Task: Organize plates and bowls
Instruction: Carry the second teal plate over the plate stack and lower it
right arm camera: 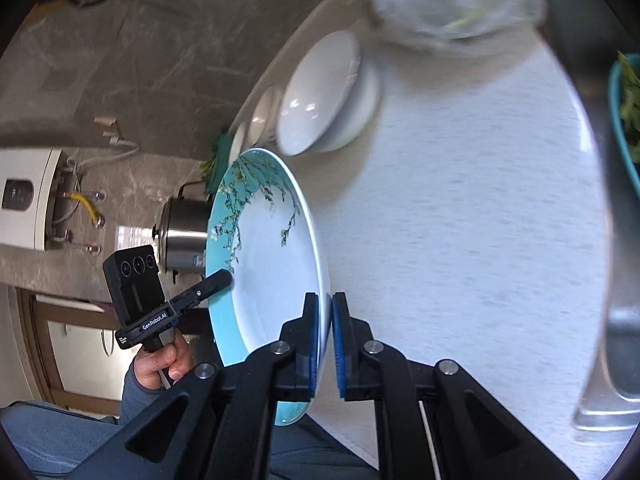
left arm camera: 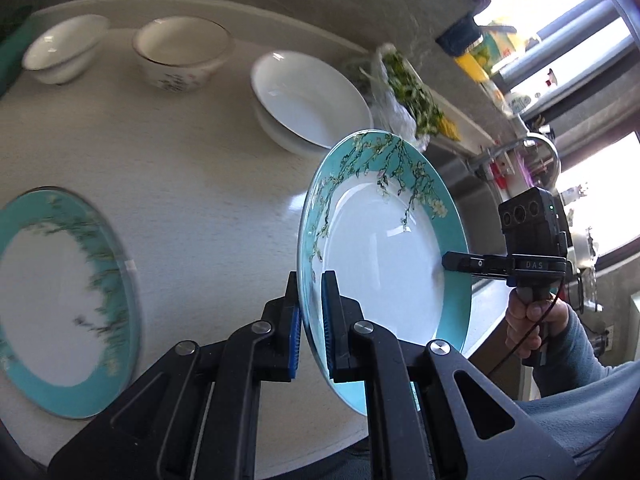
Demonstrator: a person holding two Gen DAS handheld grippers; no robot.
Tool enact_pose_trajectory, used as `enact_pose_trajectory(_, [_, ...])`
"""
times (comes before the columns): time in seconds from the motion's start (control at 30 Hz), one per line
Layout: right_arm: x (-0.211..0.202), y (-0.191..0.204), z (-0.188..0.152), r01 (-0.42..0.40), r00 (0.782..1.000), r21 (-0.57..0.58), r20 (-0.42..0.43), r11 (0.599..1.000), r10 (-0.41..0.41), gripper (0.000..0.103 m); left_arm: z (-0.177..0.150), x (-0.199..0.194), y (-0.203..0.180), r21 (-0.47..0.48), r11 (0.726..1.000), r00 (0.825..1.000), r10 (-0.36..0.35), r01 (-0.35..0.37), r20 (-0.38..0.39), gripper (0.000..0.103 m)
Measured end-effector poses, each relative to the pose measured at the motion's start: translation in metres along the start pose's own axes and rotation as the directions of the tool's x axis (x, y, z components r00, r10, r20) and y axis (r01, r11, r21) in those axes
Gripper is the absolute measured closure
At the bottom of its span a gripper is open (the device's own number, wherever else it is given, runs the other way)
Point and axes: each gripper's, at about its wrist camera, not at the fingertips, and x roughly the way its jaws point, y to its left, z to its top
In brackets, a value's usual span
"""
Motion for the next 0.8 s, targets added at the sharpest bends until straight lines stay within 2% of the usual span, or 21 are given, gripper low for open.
enact_pose_trajectory(0.23, [0.061, 0.063, 0.009, -0.030, 0.997, -0.100, -0.075, 0.995, 0.022, 0.093, -0.018, -0.067, 0.060, -0.068, 0.996, 0.994, 0.061, -0.054, 0.093, 0.096])
enact_pose_trajectory(0.43, [0.122, 0.098, 0.010, -0.039, 0.991, -0.138, -0.136, 0.990, 0.020, 0.093, -0.035, -0.109, 0.126, -0.128, 0.988, 0.987, 0.106, -0.090, 0.123, 0.096])
enact_pose_trajectory(0.6, [0.171, 0.117, 0.010, -0.017, 0.986, -0.152, -0.165, 0.988, -0.008, 0.093, -0.042, -0.120, 0.182, -0.161, 0.981, 0.985, 0.130, -0.110, 0.117, 0.096])
enact_pose_trajectory(0.8, [0.219, 0.122, 0.014, 0.060, 0.984, -0.156, -0.157, 0.986, -0.085, 0.093, -0.047, -0.102, 0.245, -0.170, 0.974, 0.983, 0.163, -0.148, 0.081, 0.093])
